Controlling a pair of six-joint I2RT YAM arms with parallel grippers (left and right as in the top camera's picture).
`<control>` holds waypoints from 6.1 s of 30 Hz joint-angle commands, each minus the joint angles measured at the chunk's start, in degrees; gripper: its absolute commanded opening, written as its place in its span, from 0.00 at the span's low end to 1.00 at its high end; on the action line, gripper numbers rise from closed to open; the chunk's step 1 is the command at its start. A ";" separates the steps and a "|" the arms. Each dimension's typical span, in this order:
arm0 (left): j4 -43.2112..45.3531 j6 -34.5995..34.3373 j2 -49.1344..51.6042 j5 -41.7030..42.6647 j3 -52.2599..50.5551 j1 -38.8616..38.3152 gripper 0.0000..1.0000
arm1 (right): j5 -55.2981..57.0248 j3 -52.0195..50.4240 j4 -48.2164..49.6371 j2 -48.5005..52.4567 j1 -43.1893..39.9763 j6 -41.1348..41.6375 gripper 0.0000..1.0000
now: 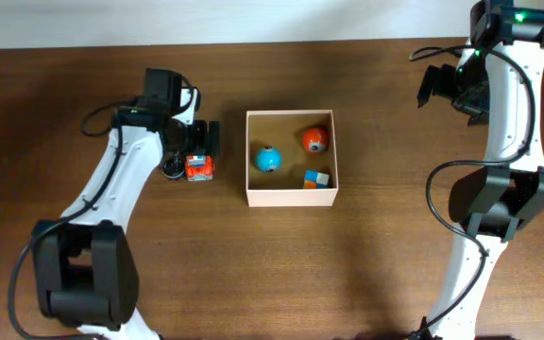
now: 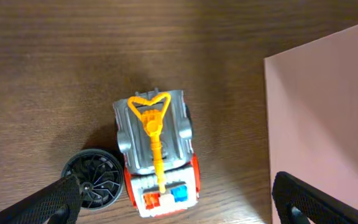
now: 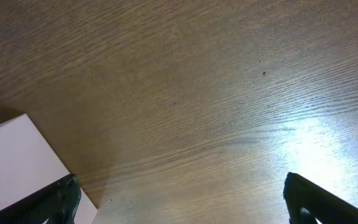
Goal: Pack container
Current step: 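Move the left gripper over the red fire truck and grasp it, then carry the fire truck right into the pink box and release it, then move the left gripper back to the black puck and grasp it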
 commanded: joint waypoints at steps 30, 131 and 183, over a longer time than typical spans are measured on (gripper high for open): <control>0.17 -3.67 6.99 -4.17 0.74 0.24 0.51 | -0.31 -0.20 -0.09 -0.46 -0.07 0.66 0.99; -43.41 -16.61 10.54 -10.25 32.57 2.86 0.96 | -0.31 -0.20 -0.09 -0.46 -0.07 0.66 0.99; -12.81 -13.64 17.14 -6.71 8.22 6.38 0.89 | -0.31 -0.20 -0.09 -0.46 -0.07 0.66 0.99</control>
